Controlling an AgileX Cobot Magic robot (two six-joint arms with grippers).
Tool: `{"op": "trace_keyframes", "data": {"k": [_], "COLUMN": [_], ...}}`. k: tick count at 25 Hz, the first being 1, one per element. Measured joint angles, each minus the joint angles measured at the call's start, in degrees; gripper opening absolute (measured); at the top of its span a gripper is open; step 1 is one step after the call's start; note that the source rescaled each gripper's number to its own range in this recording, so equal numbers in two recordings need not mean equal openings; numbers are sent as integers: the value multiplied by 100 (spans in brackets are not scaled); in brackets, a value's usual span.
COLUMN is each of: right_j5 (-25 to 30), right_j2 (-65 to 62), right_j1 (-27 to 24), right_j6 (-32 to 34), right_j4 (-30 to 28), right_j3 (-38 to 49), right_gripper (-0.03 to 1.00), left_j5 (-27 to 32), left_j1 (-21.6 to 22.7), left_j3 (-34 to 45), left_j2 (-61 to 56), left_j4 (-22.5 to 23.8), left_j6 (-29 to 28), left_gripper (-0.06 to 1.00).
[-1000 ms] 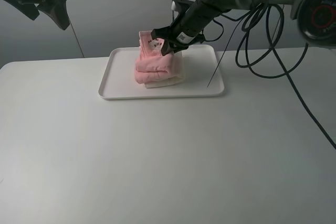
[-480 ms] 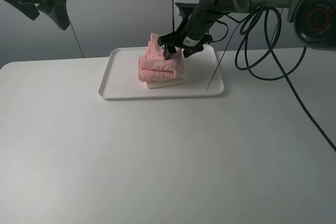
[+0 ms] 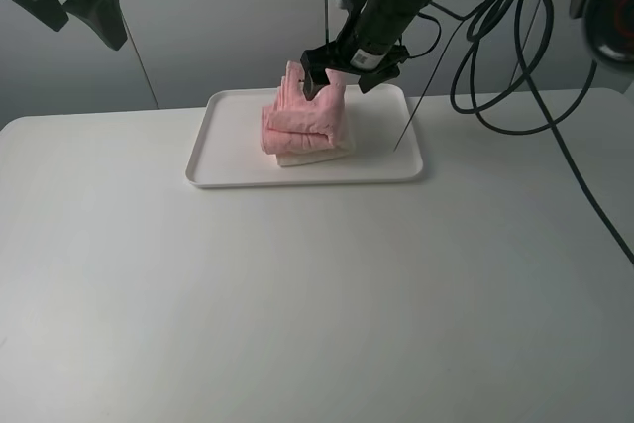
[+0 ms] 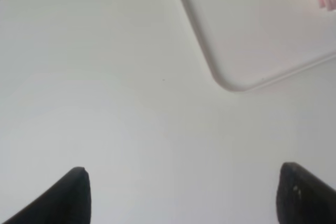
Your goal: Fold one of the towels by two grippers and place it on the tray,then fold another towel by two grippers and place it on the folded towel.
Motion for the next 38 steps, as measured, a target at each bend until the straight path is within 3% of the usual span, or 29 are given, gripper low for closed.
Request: {"op": "trace_keyframes", "data": {"k": [11,14,17,21,27,33,38], "right_j5": [788,768,473,-35,-61,180,565], "right_j2": [-1858,-2571,-3406,-4792,-6831,-8786,-10323], "right_j1": [0,0,0,0,0,0,0], "right_j6": [212,475,796,934,978,1077,983], "right_j4": [-1476,-1905,-2162,-2041,-1703,-1611,-1611], "right_j3": [349,1185,2609,4412,6409,7600,8069], "right_gripper": [100,100,100,100,100,100,100], "left_j5": [13,2,2,-163,-285,-310,-324], "left_j1": [12,47,47,47,47,47,47], "left_j3": [0,131,551,1391,2512,3428,4402], "left_j2": [-747,-1130,-1638,-2404,-3573,-4734,-5912], "left_j4": [32,20,20,20,-136,-209,-349], "left_j6": [-57,-120,-263,-448,-627,-855,-903], "left_gripper": [91,91,91,91,91,91,91]}}
